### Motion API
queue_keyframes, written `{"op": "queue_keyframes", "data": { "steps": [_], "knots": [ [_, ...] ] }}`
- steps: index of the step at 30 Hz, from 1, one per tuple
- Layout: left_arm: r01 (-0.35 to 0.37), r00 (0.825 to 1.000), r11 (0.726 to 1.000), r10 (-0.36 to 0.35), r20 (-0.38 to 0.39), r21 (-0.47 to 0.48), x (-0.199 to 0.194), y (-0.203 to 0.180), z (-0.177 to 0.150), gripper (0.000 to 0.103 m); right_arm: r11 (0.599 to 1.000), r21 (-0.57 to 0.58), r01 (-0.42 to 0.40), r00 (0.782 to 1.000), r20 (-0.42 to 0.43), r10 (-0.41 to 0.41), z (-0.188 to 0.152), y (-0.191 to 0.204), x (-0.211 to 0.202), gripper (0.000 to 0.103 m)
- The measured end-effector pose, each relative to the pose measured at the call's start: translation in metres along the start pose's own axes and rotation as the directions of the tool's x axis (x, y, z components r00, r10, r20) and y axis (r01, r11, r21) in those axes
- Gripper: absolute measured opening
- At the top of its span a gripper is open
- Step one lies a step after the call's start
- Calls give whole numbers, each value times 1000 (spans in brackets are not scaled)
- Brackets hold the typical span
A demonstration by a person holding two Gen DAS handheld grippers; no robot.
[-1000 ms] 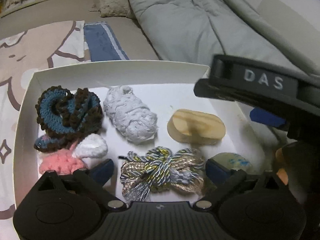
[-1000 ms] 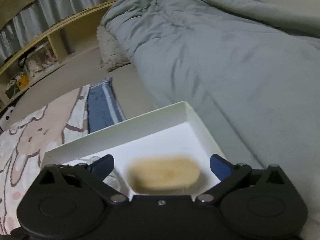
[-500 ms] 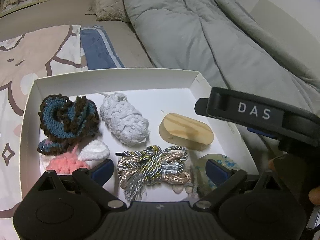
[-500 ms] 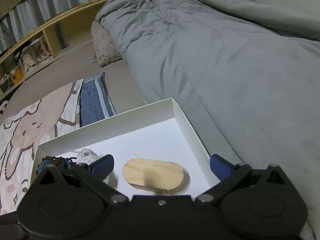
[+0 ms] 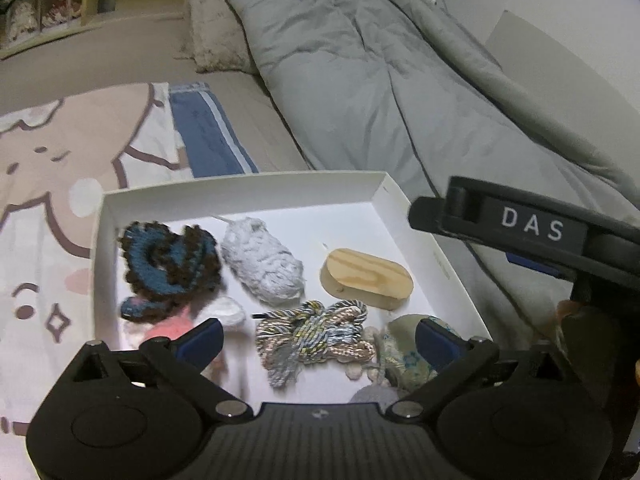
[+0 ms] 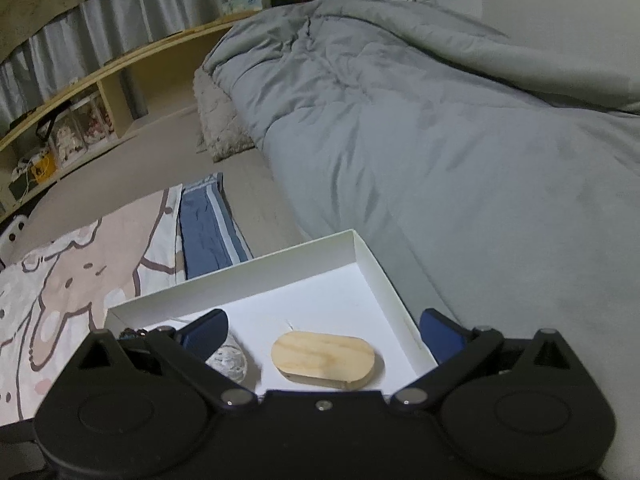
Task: Organize objects
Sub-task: 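Withdraw both open grippers up and away from the filled box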
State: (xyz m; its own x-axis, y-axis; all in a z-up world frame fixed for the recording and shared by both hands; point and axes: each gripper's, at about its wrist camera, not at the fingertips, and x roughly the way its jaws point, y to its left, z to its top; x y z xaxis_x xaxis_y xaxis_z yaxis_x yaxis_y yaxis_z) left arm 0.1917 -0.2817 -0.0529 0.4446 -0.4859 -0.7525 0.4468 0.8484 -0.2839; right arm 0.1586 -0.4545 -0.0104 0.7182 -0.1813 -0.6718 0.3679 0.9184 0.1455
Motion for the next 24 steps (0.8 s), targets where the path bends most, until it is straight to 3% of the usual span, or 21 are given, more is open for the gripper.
{"op": "queue_keyframes", "data": {
  "steps": [14,24],
  "knots": [
    [-67,994,998,67,87,-3,-78,33,-4,103,998,-13,-64,997,46,65,-1,24,-60,103],
    [-105,977,994,102,185,8,-139,45,-17,103,999,-28,-32,995,92,35,-16,26,-113,103]
  ]
}}
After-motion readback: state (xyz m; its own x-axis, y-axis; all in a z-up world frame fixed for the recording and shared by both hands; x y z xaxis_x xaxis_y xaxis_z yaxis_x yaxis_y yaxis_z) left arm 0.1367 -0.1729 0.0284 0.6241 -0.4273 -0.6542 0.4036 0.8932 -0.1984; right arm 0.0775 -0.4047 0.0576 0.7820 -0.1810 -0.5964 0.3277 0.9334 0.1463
